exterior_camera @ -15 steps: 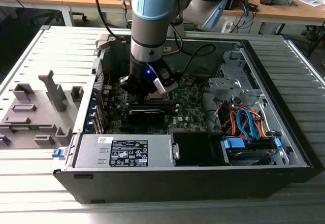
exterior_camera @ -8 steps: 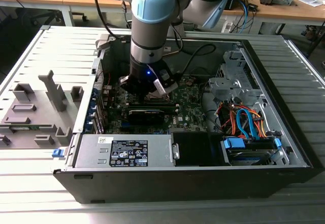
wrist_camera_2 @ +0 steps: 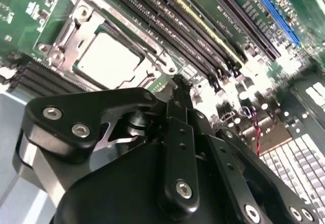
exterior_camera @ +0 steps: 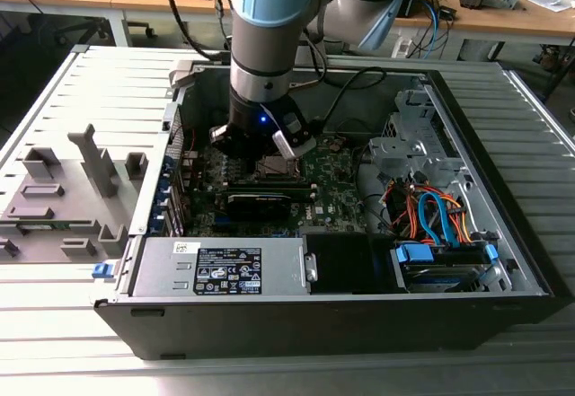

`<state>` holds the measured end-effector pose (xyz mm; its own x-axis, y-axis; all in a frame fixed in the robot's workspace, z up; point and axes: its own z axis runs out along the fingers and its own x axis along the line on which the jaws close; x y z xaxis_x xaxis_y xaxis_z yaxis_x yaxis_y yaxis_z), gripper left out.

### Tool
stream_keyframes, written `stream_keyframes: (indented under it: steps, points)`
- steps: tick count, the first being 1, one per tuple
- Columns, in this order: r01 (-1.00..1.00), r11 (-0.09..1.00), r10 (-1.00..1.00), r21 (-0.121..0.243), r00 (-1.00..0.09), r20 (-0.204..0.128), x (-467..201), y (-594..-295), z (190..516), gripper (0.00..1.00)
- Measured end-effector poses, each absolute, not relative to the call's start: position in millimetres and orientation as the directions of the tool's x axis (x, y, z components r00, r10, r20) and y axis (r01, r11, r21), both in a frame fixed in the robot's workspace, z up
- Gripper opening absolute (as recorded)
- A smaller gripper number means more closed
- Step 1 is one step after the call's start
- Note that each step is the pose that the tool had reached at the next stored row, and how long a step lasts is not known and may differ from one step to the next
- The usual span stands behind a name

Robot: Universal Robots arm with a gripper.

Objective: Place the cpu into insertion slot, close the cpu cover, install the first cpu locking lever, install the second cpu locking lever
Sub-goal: 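Install the second cpu locking lever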

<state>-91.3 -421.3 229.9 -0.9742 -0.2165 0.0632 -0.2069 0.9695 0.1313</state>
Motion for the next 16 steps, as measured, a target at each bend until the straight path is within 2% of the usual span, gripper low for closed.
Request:
stream_keyframes:
  steps: [12,13,16]
  points:
    - [-0.208,0.969,-0.217,0.131,-0.974,0.063,-91,-420,300,0.11]
    - [-0.208,0.97,-0.217,0.124,-0.974,0.065,-91,-420,300,0.11]
    - [-0.207,0.976,-0.212,0.067,-0.974,0.078,-91,-420,301,0.11]
